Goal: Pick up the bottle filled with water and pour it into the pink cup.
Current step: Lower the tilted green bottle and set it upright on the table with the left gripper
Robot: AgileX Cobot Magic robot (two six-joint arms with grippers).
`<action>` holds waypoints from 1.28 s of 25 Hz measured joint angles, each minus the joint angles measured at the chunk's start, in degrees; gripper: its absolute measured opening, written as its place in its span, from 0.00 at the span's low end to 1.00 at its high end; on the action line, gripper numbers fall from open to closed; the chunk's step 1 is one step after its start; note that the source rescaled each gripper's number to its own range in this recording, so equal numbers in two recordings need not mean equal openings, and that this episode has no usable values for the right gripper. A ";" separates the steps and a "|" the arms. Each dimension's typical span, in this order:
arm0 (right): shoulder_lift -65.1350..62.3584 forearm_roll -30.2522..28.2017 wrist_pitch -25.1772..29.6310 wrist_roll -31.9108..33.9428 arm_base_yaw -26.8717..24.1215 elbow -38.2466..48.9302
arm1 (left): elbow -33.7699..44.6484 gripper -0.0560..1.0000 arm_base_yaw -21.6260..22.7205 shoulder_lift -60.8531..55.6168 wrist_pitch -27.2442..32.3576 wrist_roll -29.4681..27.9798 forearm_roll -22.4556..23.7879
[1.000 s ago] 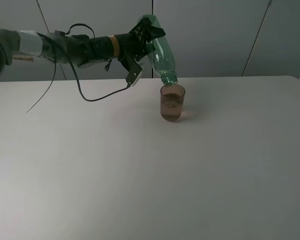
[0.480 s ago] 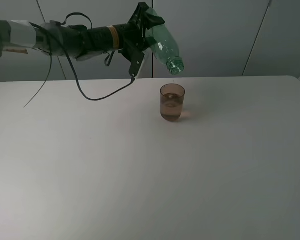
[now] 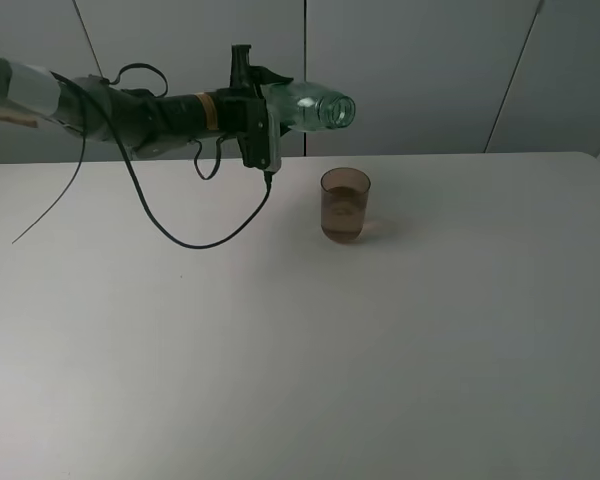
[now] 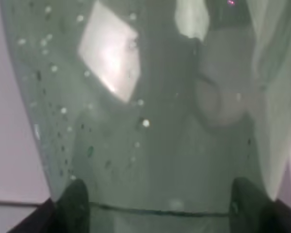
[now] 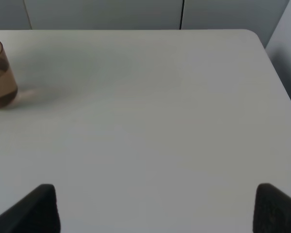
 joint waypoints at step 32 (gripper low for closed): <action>0.00 0.00 0.00 0.00 0.00 0.00 | 37.02 0.05 3.36 -11.24 -14.63 -28.35 -54.33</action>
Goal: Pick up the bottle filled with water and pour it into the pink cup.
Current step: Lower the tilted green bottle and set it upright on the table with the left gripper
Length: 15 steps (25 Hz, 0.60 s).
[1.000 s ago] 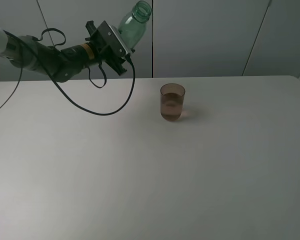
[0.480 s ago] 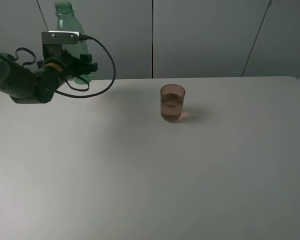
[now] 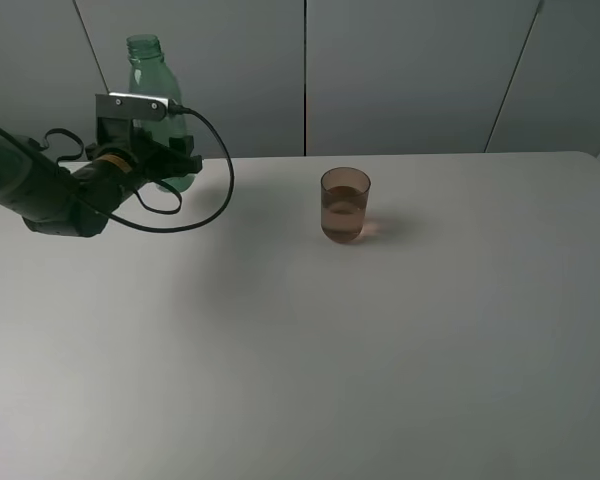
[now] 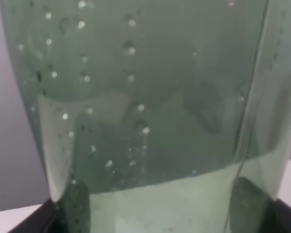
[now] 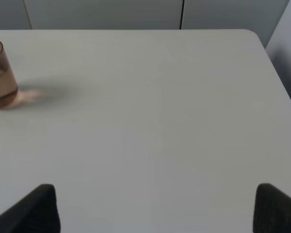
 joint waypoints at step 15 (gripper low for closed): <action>0.00 0.00 0.00 0.00 0.00 0.00 | 8.74 0.05 2.82 0.64 -5.83 4.23 2.09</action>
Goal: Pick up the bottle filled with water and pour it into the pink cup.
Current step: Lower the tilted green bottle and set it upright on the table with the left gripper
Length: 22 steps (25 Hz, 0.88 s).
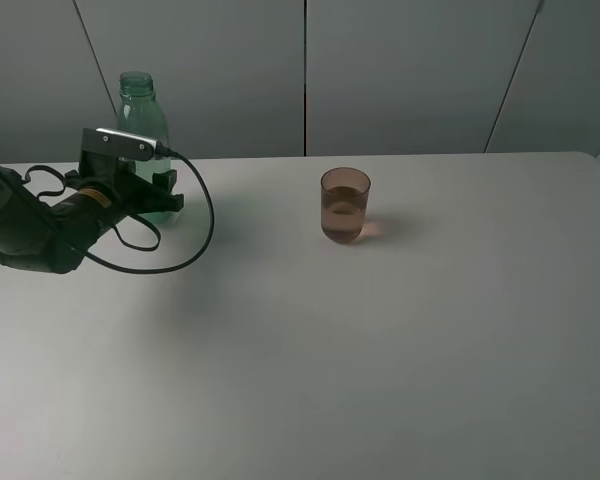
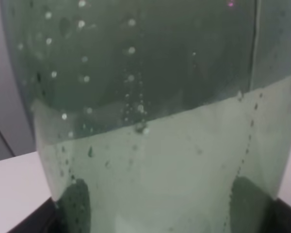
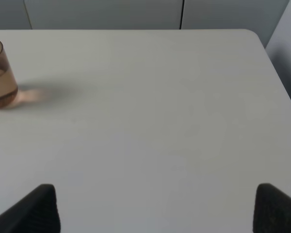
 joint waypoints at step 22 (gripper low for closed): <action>0.00 0.00 0.00 0.00 0.00 0.00 | 0.20 0.05 1.59 2.02 -2.17 -4.39 0.33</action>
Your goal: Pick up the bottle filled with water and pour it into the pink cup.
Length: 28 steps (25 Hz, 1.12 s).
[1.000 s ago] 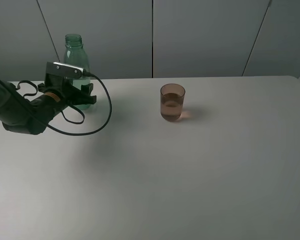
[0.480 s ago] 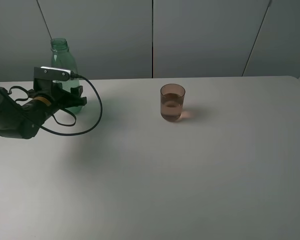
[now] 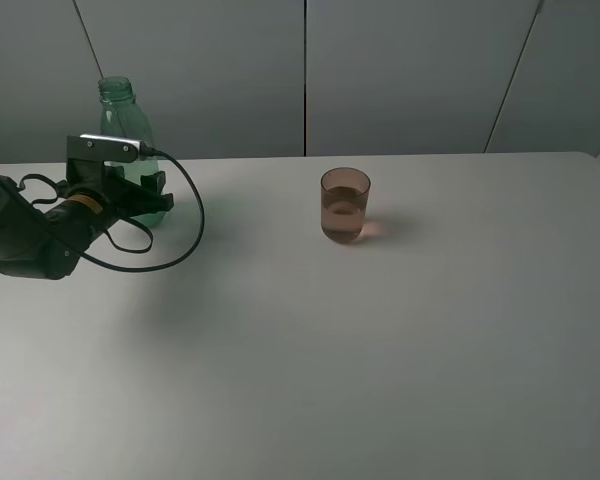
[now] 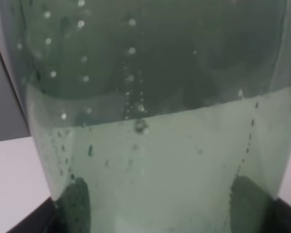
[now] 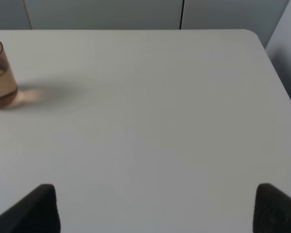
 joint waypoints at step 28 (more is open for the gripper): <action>0.00 0.00 0.00 0.00 0.00 0.00 | 4.98 0.98 0.00 -5.04 11.02 0.36 -1.75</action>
